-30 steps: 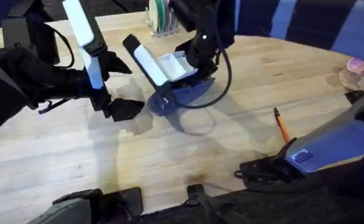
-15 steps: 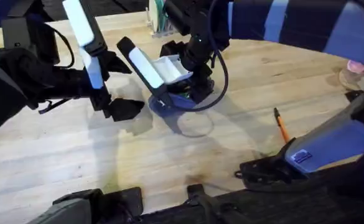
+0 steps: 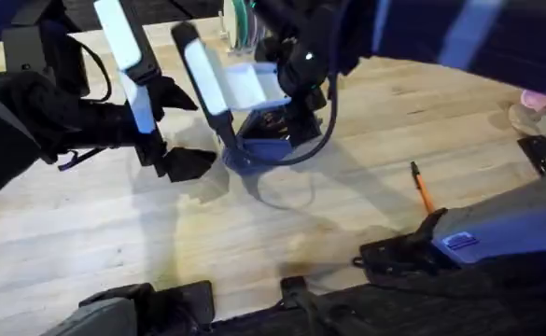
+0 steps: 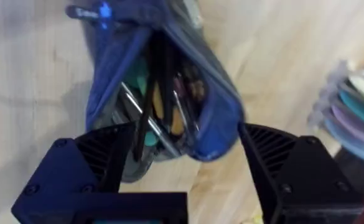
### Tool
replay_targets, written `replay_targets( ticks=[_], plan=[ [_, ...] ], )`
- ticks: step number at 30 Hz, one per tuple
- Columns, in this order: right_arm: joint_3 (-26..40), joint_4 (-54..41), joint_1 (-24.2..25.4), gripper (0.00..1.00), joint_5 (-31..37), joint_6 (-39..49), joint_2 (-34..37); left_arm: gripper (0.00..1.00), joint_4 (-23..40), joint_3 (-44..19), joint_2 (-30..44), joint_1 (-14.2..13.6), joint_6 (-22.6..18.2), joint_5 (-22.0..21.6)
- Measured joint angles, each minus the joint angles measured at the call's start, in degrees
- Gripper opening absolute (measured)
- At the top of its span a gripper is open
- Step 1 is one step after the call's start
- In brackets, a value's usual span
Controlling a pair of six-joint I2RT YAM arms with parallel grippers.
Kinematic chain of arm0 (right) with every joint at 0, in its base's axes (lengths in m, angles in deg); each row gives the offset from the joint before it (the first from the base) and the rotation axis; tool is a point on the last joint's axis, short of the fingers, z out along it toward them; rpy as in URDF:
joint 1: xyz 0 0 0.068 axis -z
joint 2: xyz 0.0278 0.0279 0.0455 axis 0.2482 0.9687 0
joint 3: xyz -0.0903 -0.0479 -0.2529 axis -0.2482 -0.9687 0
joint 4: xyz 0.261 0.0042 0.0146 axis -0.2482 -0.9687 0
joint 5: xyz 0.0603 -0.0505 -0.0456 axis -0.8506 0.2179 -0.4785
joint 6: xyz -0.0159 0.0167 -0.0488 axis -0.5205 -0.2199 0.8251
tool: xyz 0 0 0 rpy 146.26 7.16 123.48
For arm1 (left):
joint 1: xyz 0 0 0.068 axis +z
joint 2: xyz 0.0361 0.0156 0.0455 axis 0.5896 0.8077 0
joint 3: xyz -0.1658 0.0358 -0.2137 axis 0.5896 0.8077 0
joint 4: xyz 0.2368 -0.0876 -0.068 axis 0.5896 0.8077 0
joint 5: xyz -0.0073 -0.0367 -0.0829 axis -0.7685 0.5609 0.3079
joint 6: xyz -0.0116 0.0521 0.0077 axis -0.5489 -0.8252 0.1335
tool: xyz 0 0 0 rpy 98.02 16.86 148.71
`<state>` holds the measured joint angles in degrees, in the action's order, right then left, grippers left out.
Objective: Unzip the bag, pick up the pens from the table one at a time and place them inside, then zip the bag closed.
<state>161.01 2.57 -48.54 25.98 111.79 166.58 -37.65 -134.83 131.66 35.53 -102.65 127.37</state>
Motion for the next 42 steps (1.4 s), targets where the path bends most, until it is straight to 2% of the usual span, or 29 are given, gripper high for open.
replay_targets(
  ticks=[8,14,26,35,42],
  plan=[
    [0.0,-0.1,1.2,0.998,0.3,-12.7,-8.3,0.993,0.0,0.0,0.0,0.0,0.0,0.0],
    [0.0,-2.7,5.9,0.998,0.3,-22.6,-13.8,0.992,0.0,0.0,0.0,0.0,0.0,0.0],
    [0.0,-13.5,21.3,0.998,0.3,-37.3,-20.6,0.993,0.0,0.0,0.0,0.0,0.0,0.0],
    [0.0,-18.6,34.2,0.998,0.3,-48.1,-21.7,0.993,0.0,0.0,0.0,0.0,0.0,0.0],
    [0.0,-23.5,42.2,0.998,0.3,-53.5,-21.8,0.993,0.0,0.0,0.0,0.0,0.0,0.0]
  ],
)
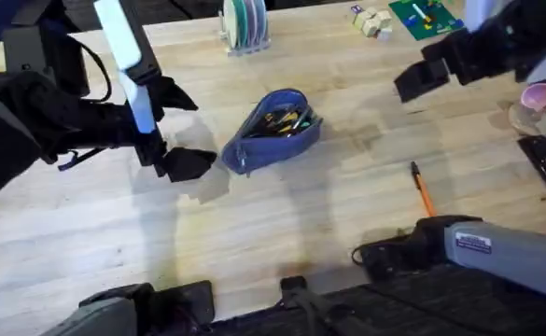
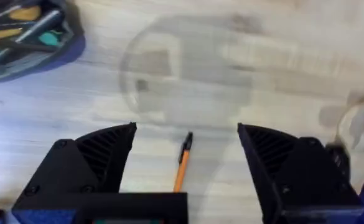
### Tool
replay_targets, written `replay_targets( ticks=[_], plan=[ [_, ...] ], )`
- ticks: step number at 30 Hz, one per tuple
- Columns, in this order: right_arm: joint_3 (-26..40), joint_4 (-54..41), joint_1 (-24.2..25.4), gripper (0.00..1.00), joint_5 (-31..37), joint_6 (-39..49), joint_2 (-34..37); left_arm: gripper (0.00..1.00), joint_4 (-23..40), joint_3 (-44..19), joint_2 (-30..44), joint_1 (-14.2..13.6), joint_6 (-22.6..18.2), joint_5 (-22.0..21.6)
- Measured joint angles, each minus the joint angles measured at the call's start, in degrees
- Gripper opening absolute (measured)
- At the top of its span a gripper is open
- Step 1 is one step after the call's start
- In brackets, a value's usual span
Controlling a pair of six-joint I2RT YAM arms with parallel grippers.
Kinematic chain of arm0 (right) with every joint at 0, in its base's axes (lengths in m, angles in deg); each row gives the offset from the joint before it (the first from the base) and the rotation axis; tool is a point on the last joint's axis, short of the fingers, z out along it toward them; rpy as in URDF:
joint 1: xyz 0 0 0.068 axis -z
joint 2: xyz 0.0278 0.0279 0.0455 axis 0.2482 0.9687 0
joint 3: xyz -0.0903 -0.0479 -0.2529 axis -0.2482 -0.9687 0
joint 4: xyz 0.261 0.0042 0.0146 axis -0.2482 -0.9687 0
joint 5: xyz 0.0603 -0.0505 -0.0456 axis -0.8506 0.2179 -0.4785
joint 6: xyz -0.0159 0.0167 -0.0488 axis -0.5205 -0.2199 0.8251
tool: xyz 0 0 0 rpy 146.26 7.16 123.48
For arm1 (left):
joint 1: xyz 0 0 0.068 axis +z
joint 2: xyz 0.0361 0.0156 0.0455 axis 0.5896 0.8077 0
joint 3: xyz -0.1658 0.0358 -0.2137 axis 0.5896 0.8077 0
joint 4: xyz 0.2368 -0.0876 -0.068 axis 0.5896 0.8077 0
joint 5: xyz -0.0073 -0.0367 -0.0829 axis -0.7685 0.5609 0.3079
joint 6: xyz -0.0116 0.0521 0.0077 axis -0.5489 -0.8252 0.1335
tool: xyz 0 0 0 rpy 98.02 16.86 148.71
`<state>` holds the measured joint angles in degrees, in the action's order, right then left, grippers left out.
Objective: Unzip the bag, pick up the pens from the table one at a time and place them inside, then zip the bag closed.
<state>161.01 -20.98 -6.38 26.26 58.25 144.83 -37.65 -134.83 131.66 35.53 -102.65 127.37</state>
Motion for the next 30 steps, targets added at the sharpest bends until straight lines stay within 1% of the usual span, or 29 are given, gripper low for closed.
replay_targets(
  ticks=[5,10,12,13,15,16,20,25,30],
  plan=[
    [0.0,-2.5,3.8,0.998,0.0,-1.5,-0.3,0.993,0.0,0.0,0.0,0.0,0.0,0.0],
    [0.0,-3.7,7.7,0.998,0.6,-2.7,-4.1,0.993,0.0,0.0,0.0,0.0,0.0,0.0],
    [0.0,-4.3,9.1,0.998,0.8,-2.9,-6.5,0.993,0.0,0.0,0.0,0.0,0.0,-0.1],
    [-0.3,-4.5,12.6,0.998,1.1,-2.9,-13.4,0.992,0.0,0.0,0.0,0.0,0.0,-0.2],
    [-1.5,-4.5,13.3,0.998,1.1,-2.9,-15.4,0.993,0.0,0.0,0.0,0.0,0.0,-0.2],
    [-7.2,-4.6,14.7,0.998,1.1,-3.9,-18.4,0.993,0.0,0.0,0.0,0.0,0.0,-0.2],
    [-12.0,-4.6,15.2,0.998,1.4,-4.8,-18.6,0.992,0.0,0.0,0.0,0.0,0.0,-0.2],
    [-16.9,-3.4,15.2,0.998,3.2,-8.3,-18.6,0.993,0.0,0.0,0.0,0.0,0.0,-0.2],
    [-18.8,-1.9,15.2,0.998,4.1,-10.1,-18.6,0.993,0.0,0.0,0.0,0.0,0.0,-0.2]
  ],
)
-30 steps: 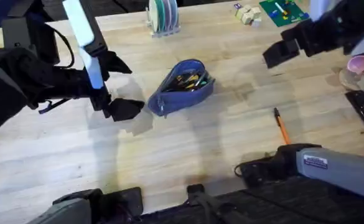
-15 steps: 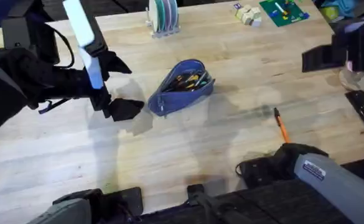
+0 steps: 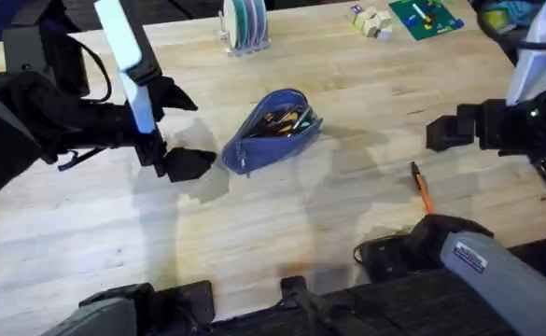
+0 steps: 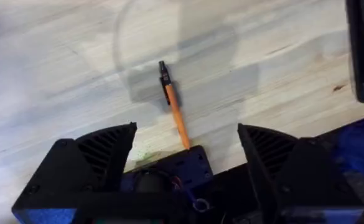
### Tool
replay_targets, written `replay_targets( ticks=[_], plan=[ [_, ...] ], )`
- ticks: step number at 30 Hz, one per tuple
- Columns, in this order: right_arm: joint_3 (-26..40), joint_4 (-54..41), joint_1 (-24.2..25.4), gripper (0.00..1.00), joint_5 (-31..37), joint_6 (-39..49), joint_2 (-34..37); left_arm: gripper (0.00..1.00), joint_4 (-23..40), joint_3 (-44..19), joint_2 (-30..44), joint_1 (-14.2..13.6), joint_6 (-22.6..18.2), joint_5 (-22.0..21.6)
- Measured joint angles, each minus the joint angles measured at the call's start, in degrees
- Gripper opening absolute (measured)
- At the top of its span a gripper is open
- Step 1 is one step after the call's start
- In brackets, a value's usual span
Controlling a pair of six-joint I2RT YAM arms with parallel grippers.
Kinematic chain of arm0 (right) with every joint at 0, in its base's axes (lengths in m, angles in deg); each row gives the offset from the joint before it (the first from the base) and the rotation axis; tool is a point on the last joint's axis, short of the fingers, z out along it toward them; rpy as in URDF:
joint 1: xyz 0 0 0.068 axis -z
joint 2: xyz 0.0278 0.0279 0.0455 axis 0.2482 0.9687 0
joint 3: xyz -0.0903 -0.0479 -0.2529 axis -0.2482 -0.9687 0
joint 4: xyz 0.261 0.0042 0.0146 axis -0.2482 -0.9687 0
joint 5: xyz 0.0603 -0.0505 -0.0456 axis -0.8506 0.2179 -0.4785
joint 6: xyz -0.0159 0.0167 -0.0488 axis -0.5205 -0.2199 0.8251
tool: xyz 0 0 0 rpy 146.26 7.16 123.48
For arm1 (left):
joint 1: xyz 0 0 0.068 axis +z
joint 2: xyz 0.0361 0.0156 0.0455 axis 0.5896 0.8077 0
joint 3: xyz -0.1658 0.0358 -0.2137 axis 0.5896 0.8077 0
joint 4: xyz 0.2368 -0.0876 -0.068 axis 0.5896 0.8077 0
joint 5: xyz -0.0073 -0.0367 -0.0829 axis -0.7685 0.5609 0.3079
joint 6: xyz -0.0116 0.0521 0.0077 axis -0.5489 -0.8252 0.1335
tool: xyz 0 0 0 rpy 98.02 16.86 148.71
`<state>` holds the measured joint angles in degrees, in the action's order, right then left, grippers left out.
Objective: Unzip the bag, pick up the pens from the table one at a time and place them inside, then zip the bag closed.
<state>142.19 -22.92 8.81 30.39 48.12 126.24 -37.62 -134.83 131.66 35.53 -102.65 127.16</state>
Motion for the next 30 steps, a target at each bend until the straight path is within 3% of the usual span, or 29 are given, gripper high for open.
replay_targets(
  ticks=[9,21,30],
  plan=[
    [0.0,1.5,0.0,0.998,0.4,-2.1,2.1,0.993,0.0,0.0,0.0,0.0,0.0,0.0],
    [-0.4,2.6,0.0,0.998,0.4,-5.9,14.4,0.993,0.0,0.0,0.0,0.0,0.0,0.0],
    [-8.0,11.4,0.0,0.998,0.3,-7.7,14.9,0.993,0.0,0.0,0.0,0.0,0.0,0.0]
  ],
)
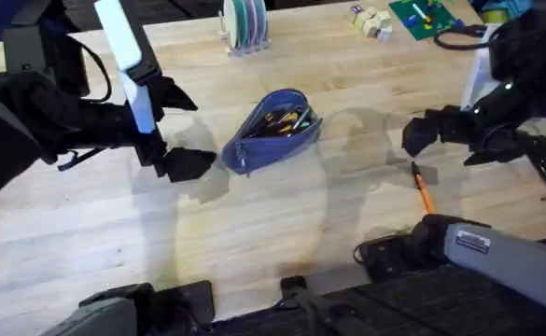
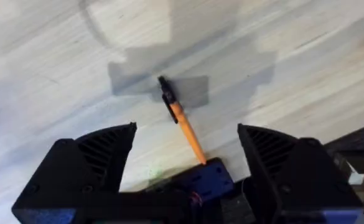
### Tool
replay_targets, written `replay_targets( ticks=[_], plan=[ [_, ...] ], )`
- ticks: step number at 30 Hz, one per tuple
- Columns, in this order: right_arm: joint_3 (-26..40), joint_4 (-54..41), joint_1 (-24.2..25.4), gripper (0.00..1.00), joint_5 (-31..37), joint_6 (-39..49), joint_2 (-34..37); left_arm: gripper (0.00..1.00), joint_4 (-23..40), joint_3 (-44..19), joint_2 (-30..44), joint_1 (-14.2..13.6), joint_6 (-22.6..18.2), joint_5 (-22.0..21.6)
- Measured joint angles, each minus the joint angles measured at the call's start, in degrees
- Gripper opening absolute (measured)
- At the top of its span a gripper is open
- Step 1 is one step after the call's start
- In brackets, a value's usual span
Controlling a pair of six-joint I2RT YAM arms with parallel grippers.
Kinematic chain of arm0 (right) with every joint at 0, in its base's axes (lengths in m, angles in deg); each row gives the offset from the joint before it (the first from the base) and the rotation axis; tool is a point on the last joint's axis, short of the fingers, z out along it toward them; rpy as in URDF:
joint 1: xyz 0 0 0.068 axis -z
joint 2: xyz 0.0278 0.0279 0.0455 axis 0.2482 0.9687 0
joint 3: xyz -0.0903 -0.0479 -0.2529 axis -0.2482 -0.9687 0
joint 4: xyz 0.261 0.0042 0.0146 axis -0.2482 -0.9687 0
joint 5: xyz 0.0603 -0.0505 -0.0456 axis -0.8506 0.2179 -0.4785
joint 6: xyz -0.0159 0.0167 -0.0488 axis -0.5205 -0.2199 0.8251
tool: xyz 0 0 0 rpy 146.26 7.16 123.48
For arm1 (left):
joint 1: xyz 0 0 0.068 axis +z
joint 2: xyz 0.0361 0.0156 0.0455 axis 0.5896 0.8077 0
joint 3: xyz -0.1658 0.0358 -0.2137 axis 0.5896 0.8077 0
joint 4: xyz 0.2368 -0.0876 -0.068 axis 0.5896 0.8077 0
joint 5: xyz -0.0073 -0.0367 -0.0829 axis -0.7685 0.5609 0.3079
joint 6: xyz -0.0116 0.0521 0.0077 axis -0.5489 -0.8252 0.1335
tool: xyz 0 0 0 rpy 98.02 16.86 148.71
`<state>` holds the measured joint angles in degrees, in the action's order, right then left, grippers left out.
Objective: Unzip the bag, pick up the pens from the table one at a time and place them inside, then zip the bag closed.
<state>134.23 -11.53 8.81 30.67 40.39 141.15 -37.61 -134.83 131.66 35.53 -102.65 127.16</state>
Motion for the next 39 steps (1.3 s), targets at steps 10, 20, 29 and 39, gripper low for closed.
replay_targets(
  ticks=[10,20,29,39],
  plan=[
    [-4.9,7.5,0.0,0.998,-1.5,-0.2,0.0,0.993,0.0,0.0,0.0,0.0,0.0,0.0],
    [-12.4,13.2,0.0,0.998,-3.0,-0.3,0.0,0.993,0.0,0.0,0.0,0.0,0.0,0.0],
    [-12.5,13.6,0.0,0.998,-9.0,-0.9,1.0,0.992,0.0,0.0,0.0,0.0,0.0,0.0],
    [-10.8,12.8,0.0,0.523,-8.2,-5.4,6.1,0.993,0.0,0.0,0.0,0.0,0.0,0.0]
  ],
)
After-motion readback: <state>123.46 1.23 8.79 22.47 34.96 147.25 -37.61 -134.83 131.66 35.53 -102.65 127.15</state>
